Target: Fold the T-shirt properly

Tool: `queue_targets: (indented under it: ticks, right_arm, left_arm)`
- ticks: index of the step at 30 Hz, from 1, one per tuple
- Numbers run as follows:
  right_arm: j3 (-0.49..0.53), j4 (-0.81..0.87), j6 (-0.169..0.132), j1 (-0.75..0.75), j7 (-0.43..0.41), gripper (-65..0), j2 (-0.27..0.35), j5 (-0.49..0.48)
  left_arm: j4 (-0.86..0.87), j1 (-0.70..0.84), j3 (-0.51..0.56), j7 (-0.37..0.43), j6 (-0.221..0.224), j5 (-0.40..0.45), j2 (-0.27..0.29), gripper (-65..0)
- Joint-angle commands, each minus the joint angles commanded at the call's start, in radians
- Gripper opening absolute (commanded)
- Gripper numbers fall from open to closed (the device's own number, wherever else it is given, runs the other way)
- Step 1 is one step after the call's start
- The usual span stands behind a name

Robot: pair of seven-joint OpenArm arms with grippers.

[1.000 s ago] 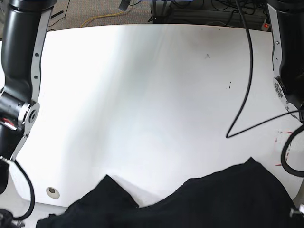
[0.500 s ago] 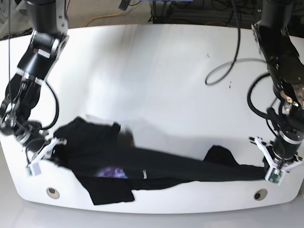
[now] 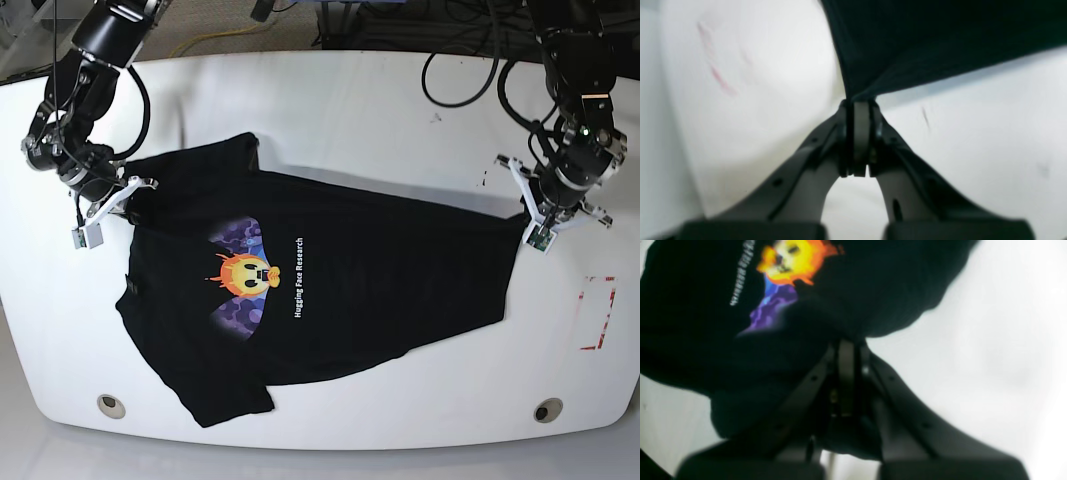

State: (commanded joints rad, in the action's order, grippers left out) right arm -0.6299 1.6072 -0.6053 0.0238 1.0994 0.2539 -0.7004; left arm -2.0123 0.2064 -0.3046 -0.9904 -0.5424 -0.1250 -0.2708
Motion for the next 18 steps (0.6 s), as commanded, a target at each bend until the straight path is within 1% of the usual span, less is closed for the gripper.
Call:
queue_targets:
  ticks: [2,3,7,9,11,14,18]
  right_arm:
    - [-0.025,-0.002,0.000,0.020,0.000,-65.0,-0.012,0.000]
    - [-0.032,-0.002,0.000,0.029,0.000,-65.0,-0.017,0.000]
    - [-0.044,-0.002,0.000,0.060,0.000,-65.0,-0.029,0.000]
    - [-0.046,-0.002,0.000,0.069,0.000,-65.0,-0.029,0.000]
    - [-0.046,-0.002,0.000,0.071,0.002,-65.0,-0.029,0.000]
    - [-0.040,0.003,0.000,0.061,0.002,-65.0,-0.029,0.000]
    - [-0.038,0.000,0.000,-0.011,0.002,-65.0,-0.020,0.003]
  left_arm:
    - [0.005,0.064,-0.017,0.063,0.000,0.003,0.008,-65.0]
    - [0.008,0.087,-0.020,0.080,0.002,0.003,0.009,-65.0]
    - [0.014,0.170,-0.031,0.129,0.005,0.000,0.017,-65.0]
    - [0.014,0.190,-0.038,0.149,0.005,0.002,0.040,-65.0]
    - [0.008,0.209,-0.068,0.157,0.003,0.002,0.063,-65.0]
    - [0.008,0.190,-0.091,0.166,0.003,0.002,0.086,-65.0]
    - [0.006,0.083,-0.091,0.170,0.005,0.002,0.092,-65.0]
